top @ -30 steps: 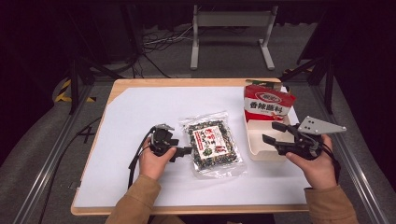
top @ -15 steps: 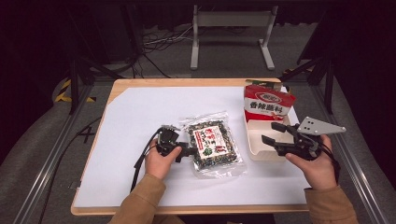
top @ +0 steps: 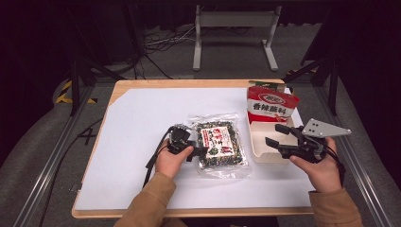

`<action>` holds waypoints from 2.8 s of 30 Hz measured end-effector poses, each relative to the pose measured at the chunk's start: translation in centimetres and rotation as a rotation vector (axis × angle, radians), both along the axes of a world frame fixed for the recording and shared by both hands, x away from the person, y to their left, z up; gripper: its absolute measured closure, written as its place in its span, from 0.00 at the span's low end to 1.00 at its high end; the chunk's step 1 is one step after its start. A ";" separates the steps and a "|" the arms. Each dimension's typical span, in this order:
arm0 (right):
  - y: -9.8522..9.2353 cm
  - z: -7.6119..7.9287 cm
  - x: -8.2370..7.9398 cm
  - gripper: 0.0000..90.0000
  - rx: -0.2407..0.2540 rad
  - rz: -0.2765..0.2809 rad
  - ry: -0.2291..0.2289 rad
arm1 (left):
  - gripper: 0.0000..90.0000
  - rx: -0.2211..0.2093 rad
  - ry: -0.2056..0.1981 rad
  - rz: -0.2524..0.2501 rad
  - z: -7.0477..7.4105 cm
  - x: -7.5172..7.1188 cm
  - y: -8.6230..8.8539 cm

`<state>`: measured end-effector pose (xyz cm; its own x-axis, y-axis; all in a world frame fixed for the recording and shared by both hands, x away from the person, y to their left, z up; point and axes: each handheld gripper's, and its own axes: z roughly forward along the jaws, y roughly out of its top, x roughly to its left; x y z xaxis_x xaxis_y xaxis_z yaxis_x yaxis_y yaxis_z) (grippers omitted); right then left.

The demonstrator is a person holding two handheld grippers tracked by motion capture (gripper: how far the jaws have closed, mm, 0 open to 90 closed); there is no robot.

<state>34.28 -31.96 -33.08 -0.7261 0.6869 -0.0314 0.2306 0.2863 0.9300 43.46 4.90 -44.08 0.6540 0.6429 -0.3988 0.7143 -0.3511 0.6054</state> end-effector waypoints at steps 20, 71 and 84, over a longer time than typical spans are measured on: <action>0.5 -0.5 0.3 0.43 -0.015 0.007 0.016 | 0.42 0.001 -0.038 -0.033 -0.2 -0.4 -1.7; 3.3 -1.6 1.5 0.42 -0.013 0.056 0.059 | 1.00 -0.161 -0.448 -0.122 6.2 -8.3 5.1; 5.2 -1.2 3.0 0.41 0.012 0.180 0.065 | 1.00 -0.164 -0.497 -0.182 6.6 -8.8 5.4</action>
